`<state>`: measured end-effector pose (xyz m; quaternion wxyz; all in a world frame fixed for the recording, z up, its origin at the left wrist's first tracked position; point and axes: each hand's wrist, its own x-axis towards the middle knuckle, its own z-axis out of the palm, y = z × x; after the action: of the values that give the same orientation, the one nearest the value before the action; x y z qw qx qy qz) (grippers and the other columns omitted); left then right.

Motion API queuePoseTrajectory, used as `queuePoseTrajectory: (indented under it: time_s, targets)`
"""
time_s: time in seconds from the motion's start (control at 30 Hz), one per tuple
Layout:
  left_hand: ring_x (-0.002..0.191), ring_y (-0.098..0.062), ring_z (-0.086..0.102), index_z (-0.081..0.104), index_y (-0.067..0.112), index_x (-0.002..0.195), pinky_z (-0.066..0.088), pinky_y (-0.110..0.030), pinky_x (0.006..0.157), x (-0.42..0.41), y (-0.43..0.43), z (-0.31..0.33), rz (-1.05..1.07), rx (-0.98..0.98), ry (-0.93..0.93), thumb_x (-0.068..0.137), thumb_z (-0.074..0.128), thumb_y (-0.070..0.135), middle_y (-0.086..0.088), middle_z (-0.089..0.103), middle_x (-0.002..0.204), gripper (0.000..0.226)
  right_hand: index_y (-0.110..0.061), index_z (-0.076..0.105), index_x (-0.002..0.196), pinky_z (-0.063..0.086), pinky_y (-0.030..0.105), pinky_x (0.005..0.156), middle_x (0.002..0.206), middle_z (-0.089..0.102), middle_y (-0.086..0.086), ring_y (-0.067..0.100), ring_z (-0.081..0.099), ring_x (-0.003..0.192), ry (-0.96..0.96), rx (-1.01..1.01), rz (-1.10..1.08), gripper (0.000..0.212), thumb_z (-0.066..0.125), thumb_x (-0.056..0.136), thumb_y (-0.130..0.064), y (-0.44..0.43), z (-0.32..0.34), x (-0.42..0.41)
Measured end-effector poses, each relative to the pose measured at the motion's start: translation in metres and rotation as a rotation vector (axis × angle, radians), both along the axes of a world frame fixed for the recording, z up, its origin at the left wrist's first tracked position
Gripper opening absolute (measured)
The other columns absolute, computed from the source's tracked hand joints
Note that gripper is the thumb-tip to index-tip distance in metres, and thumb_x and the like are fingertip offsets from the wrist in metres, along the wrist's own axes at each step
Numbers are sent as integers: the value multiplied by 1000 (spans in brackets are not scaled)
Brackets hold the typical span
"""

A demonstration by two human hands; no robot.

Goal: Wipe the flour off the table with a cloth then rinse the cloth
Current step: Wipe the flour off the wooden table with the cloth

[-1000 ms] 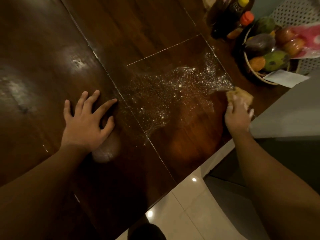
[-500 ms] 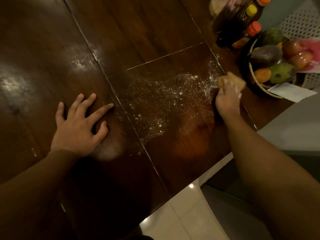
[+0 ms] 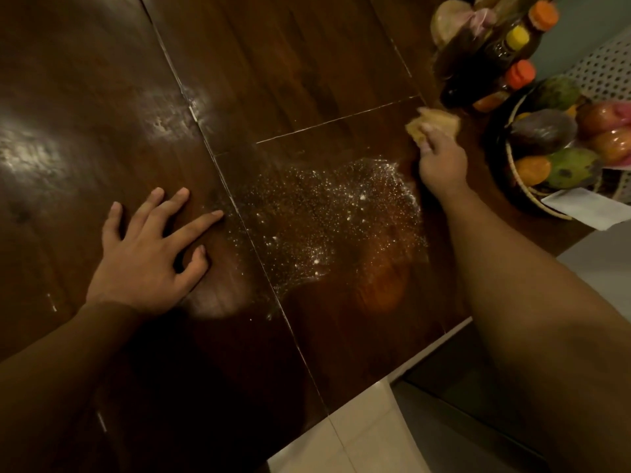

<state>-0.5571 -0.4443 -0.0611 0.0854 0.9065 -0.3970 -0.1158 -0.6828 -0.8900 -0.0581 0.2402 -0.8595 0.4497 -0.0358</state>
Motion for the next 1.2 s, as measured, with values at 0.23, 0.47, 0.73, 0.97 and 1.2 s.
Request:
queuePoseTrajectory:
  time_s: [0.23,0.47,0.73,0.97,1.2]
  targets:
    - [147,-22,11,24,56,142,4,-60,114,1,0,1,-8,22,14,88,29,56,0,24,155,54,-35,67,120,30,33,118,139,53,-11,14,47,133,-121,12,84,40,54,98,-4,-1,-1,-37]
    - [147,-21,10,23,56,142,4,-59,114,2,0,-1,-7,19,2,89,28,56,1,24,156,53,-28,56,140,30,32,116,150,48,6,24,44,137,-60,-58,-250,41,50,101,-18,-16,-4,2]
    - [147,-21,10,23,56,142,4,-58,114,1,-1,1,-8,23,2,89,28,55,1,24,156,53,-25,61,135,18,48,124,148,51,6,24,42,141,-39,-33,226,42,54,98,-6,9,-3,13]
    - [147,-21,10,25,55,142,4,-58,114,2,0,-2,-10,12,-12,90,30,54,2,24,156,53,-33,52,142,27,51,118,153,45,5,30,33,144,-36,-84,197,58,45,94,-1,59,-13,92]
    - [148,-19,7,23,55,143,3,-58,115,2,1,-3,-16,9,-9,91,31,53,3,21,157,52,-36,63,128,11,54,124,153,44,4,28,29,147,-18,58,214,56,47,94,5,38,4,73]
